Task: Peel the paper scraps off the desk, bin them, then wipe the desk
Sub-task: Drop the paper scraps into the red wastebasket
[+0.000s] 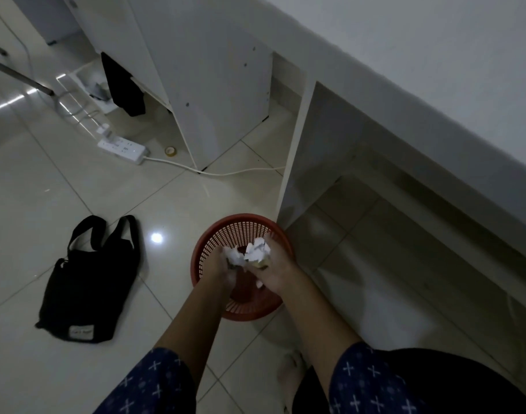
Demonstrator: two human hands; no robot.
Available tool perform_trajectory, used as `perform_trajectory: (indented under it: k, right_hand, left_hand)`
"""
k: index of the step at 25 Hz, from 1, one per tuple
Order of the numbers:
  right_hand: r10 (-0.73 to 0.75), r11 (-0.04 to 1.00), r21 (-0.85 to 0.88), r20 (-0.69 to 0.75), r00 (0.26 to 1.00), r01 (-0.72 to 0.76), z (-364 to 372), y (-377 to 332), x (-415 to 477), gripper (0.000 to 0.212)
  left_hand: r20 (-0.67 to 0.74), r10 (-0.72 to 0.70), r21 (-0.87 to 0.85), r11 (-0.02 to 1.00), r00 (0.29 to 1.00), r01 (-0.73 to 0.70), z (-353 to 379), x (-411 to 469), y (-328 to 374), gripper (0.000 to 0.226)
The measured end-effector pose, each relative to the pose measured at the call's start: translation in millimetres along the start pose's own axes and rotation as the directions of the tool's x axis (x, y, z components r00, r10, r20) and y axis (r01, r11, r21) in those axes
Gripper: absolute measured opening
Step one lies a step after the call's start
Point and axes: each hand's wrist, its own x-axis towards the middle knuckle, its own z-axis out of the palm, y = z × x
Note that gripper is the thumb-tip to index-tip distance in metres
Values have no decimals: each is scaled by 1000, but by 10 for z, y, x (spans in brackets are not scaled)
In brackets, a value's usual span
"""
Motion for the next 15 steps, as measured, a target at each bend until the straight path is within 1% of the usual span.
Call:
perform_trajectory:
  k: [1, 2, 3, 4, 7, 8, 10, 11, 12, 13, 14, 15]
  right_hand:
    - [-2, 999, -48, 26, 1000, 3, 25, -16, 2, 37]
    - [-4, 994, -107, 7, 1000, 4, 15, -21, -30, 48]
    - [2, 992, -125, 23, 1000, 1, -4, -55, -57, 63]
    - [0, 993, -118, 43, 999, 5, -12, -90, -78, 71]
    - [-17, 996, -89, 83, 996, 25, -7, -157, -228, 68]
    - [-42, 993, -111, 84, 996, 52, -4, -175, -255, 65]
    - [-114, 971, -202, 75, 991, 127, 16, -161, -251, 58]
    - [-165, 935, -306, 75, 983, 180, 33, -137, -272, 52]
    - [-245, 860, -442, 81, 966, 255, 35, -95, -332, 47]
    - [-346, 723, -601, 113, 931, 341, 17, -36, -410, 43]
    - [-433, 550, -716, 196, 880, 430, -28, 30, -513, 42]
    - [-492, 345, -798, 295, 819, 495, -80, 95, -623, 43]
  left_hand:
    - [18, 11, 9, 1000, 1000, -11, -5, 11, 14, 38]
    - [35, 23, 8, 1000, 999, -23, -6, -6, 36, 40]
    - [61, 26, 27, 999, 998, -28, -10, -47, 58, 42]
    - [89, 27, 77, 996, 996, -34, 8, -119, 68, 44]
    - [114, 81, 221, 970, 990, -105, 38, -297, 81, 49]
    - [113, 87, 262, 958, 990, -114, 36, -298, 83, 49]
    - [113, 120, 343, 927, 986, -152, -3, -284, 85, 47]
    - [121, 151, 408, 894, 981, -188, -23, -301, 78, 45]
    - [151, 197, 495, 833, 969, -247, -49, -336, 63, 43]
    - [201, 247, 579, 750, 948, -319, -79, -398, 51, 42]
    - [271, 293, 645, 652, 917, -399, -115, -472, 41, 42]
    - [339, 320, 688, 557, 885, -465, -167, -554, 34, 43]
